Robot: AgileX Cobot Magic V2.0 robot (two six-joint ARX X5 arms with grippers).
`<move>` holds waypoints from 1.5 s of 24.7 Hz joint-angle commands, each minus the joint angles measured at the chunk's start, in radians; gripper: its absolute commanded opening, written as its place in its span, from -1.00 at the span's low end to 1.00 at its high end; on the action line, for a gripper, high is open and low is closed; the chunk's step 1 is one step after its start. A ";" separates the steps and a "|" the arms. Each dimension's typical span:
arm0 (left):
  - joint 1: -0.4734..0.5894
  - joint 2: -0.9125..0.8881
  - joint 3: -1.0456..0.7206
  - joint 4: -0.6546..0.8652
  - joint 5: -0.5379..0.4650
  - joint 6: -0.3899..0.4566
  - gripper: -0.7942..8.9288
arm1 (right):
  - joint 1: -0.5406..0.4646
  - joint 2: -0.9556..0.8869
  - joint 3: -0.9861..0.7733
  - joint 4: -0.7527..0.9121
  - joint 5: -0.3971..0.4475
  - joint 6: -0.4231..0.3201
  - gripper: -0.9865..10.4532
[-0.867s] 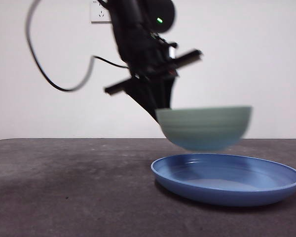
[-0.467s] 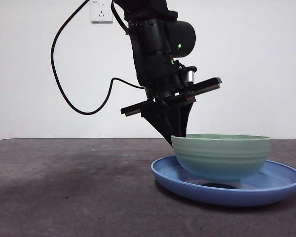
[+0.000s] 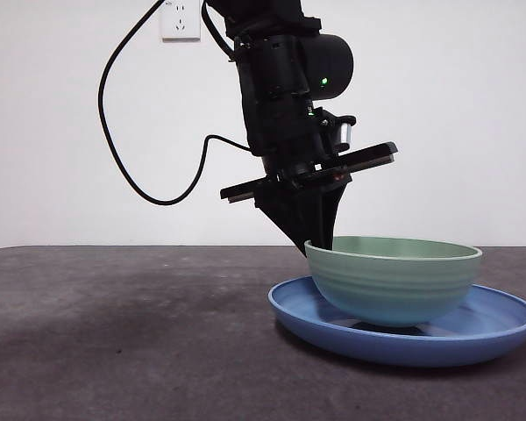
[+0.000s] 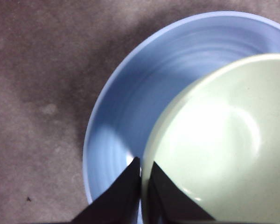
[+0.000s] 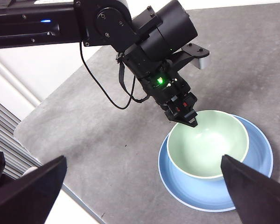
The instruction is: Place the green bowl on the blue plate
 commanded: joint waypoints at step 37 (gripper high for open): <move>-0.008 -0.800 0.135 -0.488 -0.006 0.195 0.33 | 0.004 0.004 0.016 0.003 0.023 -0.008 0.26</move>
